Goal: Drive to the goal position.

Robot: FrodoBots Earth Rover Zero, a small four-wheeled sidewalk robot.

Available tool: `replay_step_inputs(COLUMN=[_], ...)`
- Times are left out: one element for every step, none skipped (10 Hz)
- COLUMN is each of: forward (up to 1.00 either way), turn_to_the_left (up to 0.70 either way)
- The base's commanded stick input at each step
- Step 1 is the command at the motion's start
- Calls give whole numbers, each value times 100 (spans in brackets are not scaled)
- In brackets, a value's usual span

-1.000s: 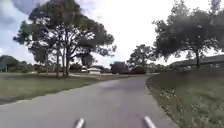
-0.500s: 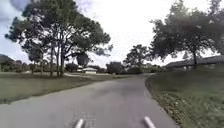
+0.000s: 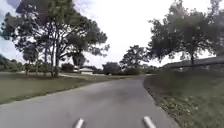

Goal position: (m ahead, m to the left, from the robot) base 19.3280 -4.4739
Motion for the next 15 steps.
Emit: replay_step_inputs(forward=[69, 69, 69, 69, 69, 69, 69, 69, 69, 69, 69, 69, 69, 69, 69], turn_to_the_left=[3, 3, 3, 3, 3, 3, 3, 3, 3, 3, 3, 3, 3, 3, 3])
